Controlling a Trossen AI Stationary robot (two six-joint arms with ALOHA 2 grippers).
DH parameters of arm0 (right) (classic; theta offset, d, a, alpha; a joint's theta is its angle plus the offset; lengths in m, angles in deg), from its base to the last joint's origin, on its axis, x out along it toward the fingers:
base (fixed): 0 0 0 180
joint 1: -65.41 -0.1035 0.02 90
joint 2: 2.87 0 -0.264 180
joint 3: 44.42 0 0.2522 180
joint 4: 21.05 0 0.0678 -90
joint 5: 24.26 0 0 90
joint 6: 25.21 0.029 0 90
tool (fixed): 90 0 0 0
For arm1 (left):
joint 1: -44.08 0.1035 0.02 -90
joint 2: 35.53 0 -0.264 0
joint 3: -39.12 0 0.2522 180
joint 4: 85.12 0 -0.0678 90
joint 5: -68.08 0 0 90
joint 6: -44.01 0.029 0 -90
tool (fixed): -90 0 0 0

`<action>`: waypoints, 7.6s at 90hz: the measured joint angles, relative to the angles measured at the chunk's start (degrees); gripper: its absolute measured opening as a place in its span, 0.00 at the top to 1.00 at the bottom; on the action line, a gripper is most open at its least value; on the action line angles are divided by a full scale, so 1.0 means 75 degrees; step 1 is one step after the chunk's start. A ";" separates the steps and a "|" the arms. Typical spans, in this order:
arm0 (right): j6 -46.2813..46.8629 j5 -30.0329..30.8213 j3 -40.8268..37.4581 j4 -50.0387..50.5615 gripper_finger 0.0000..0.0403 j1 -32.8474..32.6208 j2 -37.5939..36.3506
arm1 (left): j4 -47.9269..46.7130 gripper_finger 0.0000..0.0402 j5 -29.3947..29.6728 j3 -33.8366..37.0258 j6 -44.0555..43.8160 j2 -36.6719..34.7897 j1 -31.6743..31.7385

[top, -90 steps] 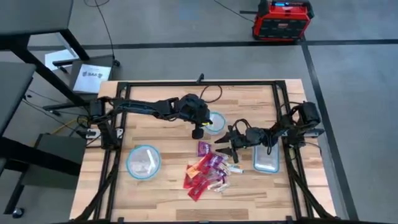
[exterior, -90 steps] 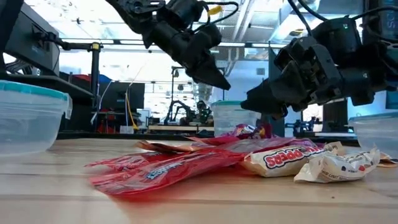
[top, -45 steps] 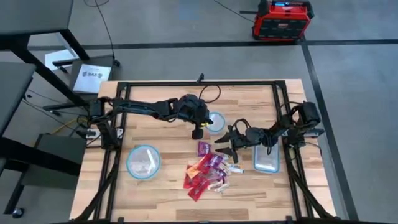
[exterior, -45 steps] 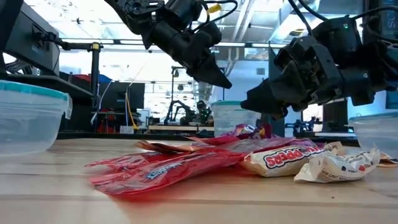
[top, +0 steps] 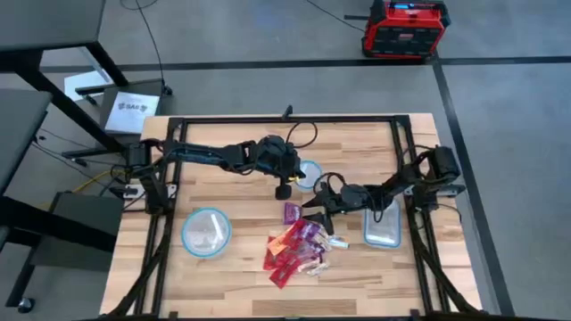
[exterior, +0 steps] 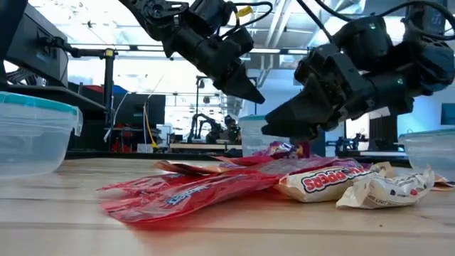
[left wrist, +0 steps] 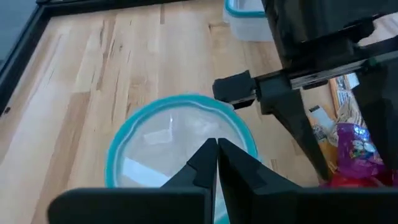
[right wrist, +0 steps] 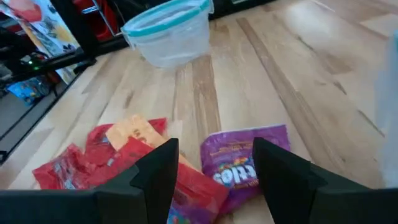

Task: Sort candy
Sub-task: Open the small circular transparent bin

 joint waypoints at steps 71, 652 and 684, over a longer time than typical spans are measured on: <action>0.0745 0.0052 0.0076 0.0073 0.40 0.0058 0.0000 | 0.0103 1.00 0.0000 0.0000 -0.0130 -0.0017 0.0039; 0.1762 0.1972 -0.0286 0.4775 0.55 -0.0480 -0.3079 | -0.0941 1.00 -0.0663 0.0000 -0.1944 0.0466 0.0036; 0.1858 0.2159 -0.0274 0.4187 0.57 -0.0529 -0.1870 | -0.0710 1.00 -0.0733 -0.0108 -0.2225 0.0460 -0.0287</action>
